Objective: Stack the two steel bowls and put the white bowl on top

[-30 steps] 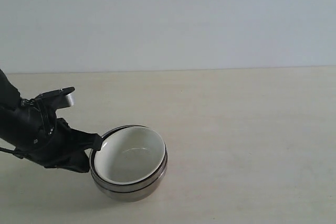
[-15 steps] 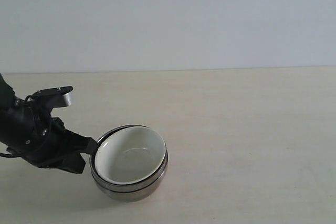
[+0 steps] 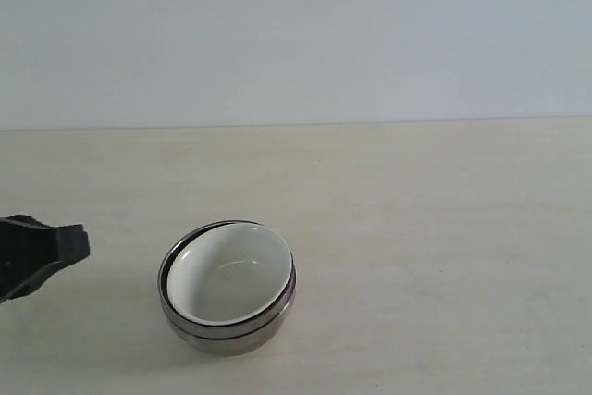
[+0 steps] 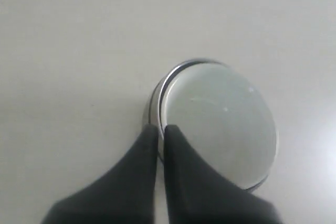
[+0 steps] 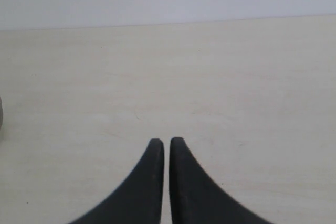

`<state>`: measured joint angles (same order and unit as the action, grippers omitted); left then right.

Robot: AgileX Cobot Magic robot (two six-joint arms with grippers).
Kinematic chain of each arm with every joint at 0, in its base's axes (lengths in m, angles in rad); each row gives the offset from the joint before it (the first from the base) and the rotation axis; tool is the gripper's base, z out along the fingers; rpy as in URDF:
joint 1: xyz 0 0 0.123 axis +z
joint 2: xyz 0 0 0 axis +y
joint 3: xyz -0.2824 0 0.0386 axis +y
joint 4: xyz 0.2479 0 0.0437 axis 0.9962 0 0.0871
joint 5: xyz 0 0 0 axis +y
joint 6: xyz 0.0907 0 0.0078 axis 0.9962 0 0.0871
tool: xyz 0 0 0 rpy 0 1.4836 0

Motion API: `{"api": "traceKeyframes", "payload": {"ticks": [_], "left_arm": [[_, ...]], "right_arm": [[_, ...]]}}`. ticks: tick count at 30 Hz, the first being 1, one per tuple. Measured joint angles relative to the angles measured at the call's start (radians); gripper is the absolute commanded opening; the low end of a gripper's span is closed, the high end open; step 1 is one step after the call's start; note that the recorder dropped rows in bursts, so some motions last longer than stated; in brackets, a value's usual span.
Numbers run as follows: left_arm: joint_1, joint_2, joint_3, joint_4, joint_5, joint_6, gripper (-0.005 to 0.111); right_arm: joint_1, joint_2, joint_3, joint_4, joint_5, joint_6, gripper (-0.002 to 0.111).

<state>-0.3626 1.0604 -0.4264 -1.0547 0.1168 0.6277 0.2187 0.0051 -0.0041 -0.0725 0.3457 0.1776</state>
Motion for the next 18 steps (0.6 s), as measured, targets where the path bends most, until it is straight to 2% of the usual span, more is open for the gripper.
{"api": "traceKeyframes", "payload": {"ticks": [4,8,11,18], "left_arm": [[-0.04,-0.214,0.104,-0.104,-0.051,0.028,0.004],[-0.044,-0.39,0.163,-0.127,0.018,0.03,0.004],[-0.045,-0.487,0.177,-0.133,0.061,0.03,0.004],[-0.045,-0.634,0.179,-0.134,0.062,0.032,0.004]], "right_arm": [[0.0,0.0,0.0,0.0,0.0,0.0,0.0],[0.0,0.0,0.0,0.0,0.0,0.0,0.0],[0.0,0.0,0.0,0.0,0.0,0.0,0.0],[0.0,0.0,0.0,0.0,0.0,0.0,0.0]]}}
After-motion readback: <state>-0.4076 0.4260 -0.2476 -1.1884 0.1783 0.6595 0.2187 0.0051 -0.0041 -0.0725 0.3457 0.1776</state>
